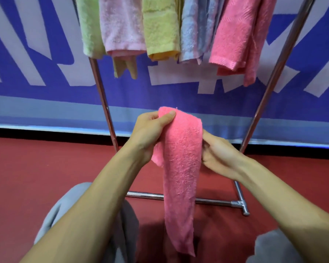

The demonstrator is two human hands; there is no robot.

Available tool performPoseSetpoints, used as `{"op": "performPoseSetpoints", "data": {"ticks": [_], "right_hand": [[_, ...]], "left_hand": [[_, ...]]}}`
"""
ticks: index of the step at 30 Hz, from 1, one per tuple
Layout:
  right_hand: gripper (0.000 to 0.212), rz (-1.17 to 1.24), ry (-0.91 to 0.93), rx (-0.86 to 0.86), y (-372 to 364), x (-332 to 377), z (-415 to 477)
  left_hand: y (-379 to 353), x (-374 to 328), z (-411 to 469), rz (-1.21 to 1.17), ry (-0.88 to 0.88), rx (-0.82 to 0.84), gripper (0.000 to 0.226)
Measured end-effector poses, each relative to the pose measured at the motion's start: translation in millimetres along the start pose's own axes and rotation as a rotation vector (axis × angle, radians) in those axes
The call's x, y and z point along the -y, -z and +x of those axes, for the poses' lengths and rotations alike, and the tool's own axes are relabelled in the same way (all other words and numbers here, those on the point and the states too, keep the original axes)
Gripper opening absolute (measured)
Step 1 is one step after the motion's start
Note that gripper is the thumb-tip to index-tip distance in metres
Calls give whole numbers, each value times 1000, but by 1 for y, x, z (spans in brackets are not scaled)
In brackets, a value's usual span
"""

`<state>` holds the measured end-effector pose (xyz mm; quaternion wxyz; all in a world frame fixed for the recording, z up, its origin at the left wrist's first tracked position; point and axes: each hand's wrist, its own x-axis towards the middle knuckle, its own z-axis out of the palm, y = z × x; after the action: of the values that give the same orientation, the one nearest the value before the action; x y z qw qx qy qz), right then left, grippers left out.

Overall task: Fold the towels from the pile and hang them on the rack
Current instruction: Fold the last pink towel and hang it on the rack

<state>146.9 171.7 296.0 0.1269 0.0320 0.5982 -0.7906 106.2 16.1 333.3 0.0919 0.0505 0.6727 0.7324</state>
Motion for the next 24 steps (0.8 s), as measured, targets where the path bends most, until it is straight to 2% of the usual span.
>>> {"op": "performPoseSetpoints", "data": {"ticks": [4, 8, 10, 12, 14, 15, 17, 19, 22, 24], "right_hand": [[52, -87, -28, 37, 1, -1, 2], [29, -252, 37, 60, 0, -6, -1], [16, -304, 20, 16, -2, -10, -2], [11, -374, 26, -47, -2, -11, -2], [4, -487, 131, -146, 1, -7, -3], [8, -607, 218, -218, 3, -4, -3], [9, -852, 388, -372, 6, 0, -3], [8, -979, 508, -498, 7, 5, -6], [9, -861, 609, -585, 9, 15, -8], [11, -558, 576, -583, 12, 22, -9]], "left_hand": [[11, -3, 4, 1, 17, -183, 9], [16, -3, 5, -50, 22, -252, 16], [15, -2, 6, -87, 41, -272, 23], [12, -1, 7, -144, 63, -298, 22], [9, 2, 9, -227, 109, -326, 16], [8, 3, 11, -274, 125, -329, 10], [6, 6, 14, -328, 130, -290, 8], [0, 10, 16, -294, 133, -191, 7], [-13, 19, 15, -129, 156, -11, 20], [-20, 25, 13, 23, 131, 116, 33]]}}
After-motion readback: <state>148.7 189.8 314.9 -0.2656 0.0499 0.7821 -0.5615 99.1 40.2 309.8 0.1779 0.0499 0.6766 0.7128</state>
